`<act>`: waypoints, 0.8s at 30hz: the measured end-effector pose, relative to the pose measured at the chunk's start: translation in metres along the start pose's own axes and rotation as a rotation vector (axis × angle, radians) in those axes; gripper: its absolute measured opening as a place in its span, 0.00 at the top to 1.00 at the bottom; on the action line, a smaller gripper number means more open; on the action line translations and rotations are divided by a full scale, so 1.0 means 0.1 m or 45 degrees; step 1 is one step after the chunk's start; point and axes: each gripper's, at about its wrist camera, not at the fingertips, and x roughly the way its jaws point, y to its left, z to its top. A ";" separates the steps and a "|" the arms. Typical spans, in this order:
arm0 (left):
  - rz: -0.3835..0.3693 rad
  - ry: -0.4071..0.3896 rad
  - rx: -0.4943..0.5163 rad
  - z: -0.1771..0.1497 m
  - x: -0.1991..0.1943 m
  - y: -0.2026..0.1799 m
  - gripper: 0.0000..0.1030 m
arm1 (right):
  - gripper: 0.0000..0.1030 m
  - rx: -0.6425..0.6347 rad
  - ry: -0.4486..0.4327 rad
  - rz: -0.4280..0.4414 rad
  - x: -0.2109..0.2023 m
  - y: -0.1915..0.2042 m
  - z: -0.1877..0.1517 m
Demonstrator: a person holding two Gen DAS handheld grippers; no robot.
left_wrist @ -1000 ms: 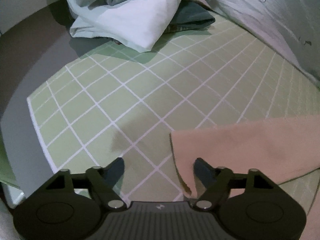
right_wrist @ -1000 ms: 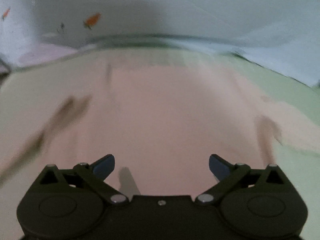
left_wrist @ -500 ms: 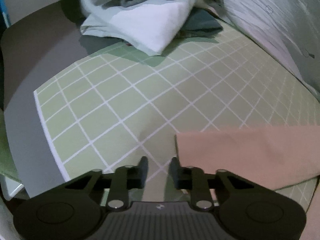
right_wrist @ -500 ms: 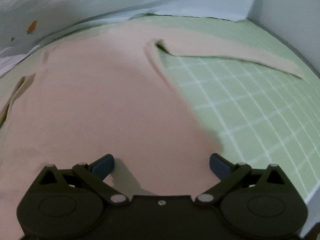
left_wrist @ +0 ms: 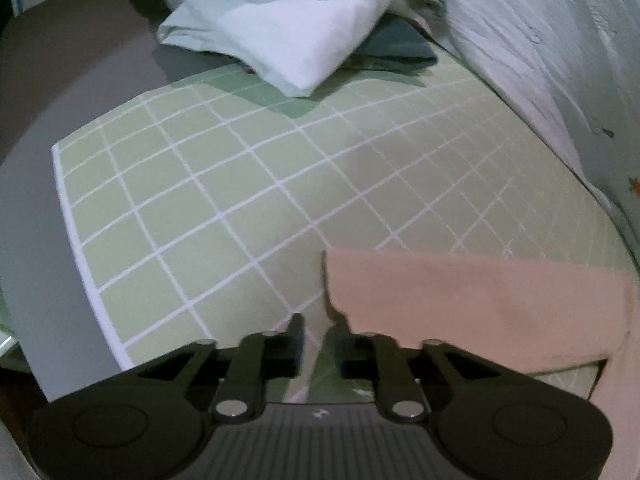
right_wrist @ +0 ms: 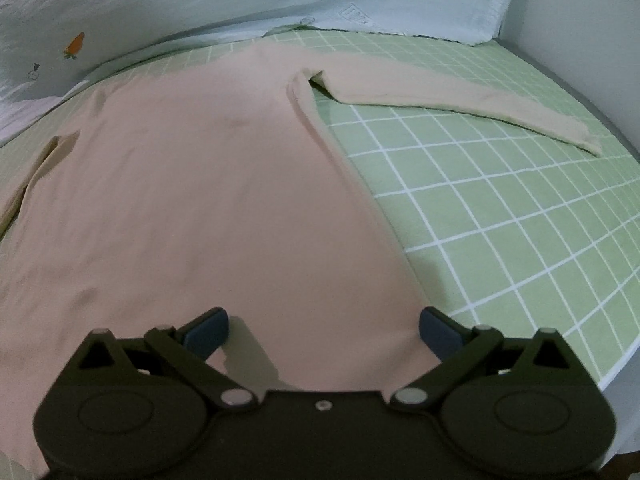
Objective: Fold clothes
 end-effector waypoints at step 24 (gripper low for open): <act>-0.081 0.055 0.162 -0.03 0.12 -0.61 0.96 | 0.00 -0.020 0.050 -0.011 0.01 0.02 0.04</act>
